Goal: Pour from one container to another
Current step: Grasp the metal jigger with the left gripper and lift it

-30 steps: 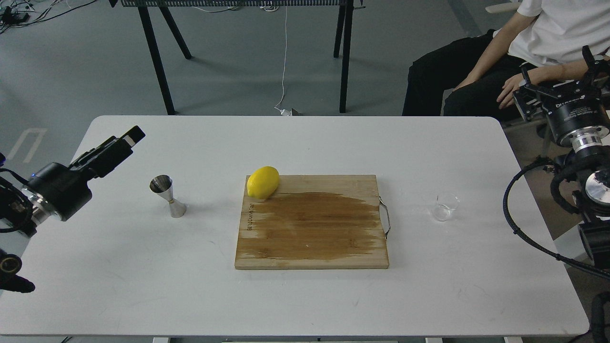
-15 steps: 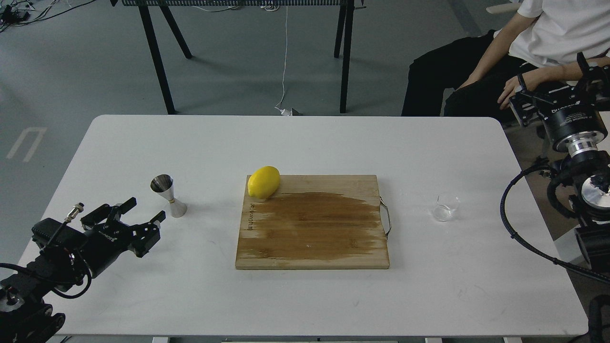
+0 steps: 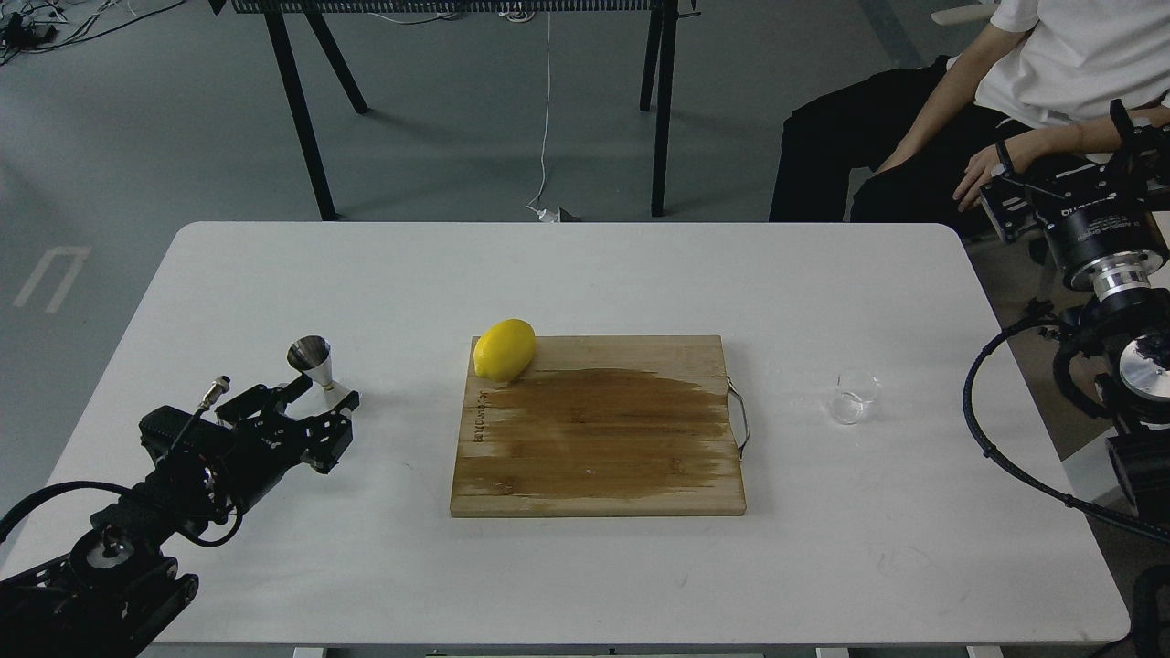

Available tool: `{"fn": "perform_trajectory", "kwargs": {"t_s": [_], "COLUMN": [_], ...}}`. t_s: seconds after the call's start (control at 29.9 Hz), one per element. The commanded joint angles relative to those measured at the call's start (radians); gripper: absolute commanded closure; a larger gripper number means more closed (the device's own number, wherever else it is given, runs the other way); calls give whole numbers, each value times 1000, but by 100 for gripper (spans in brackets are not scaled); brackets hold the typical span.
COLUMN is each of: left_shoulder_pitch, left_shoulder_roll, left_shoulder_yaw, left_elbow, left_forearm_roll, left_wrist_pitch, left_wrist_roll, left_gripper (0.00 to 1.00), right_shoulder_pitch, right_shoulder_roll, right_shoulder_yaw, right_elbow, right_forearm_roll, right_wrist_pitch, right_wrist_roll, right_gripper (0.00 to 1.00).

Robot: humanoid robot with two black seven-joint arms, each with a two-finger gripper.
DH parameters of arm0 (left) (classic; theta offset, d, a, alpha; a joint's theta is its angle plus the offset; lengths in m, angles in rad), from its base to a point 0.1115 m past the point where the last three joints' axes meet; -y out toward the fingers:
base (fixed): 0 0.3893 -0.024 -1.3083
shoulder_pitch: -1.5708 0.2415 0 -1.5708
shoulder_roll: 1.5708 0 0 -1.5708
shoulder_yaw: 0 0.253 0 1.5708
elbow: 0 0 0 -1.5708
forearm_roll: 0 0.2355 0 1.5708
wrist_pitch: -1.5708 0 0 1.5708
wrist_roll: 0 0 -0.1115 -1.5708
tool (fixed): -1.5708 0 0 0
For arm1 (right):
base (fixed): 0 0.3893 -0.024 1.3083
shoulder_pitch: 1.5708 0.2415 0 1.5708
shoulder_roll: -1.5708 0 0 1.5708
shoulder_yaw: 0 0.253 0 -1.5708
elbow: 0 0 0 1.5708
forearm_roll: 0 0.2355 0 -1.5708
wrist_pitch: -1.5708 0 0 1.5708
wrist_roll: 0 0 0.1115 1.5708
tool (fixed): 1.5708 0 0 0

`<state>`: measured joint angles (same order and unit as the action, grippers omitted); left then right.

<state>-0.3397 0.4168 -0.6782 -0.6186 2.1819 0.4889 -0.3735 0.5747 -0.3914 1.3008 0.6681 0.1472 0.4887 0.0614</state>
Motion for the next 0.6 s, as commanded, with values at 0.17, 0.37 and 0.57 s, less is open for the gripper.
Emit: {"fn": "perform_trajectory", "kwargs": {"t_s": [0.17,0.37,0.57], "left_shoulder_pitch": [-42,-45,-55], "left_shoulder_roll": [-24,-24,-33], "left_shoulder_yaw": [0,-3,-15], "left_elbow": [37,37,34], "left_forearm_roll": [0,0,0], "left_wrist_pitch": [0,0,0], "left_wrist_roll": [-1,-2,-4], "left_gripper": [66,87,91], "right_shoulder_pitch": [0,0,-1], "right_shoulder_roll": [0,0,-4], "right_shoulder_yaw": [0,0,2], "right_elbow": [1,-1,-1], "right_forearm_roll": [0,0,0], "right_wrist_pitch": [0,0,0], "right_wrist_roll": [0,0,0], "right_gripper": [0,0,0]}}
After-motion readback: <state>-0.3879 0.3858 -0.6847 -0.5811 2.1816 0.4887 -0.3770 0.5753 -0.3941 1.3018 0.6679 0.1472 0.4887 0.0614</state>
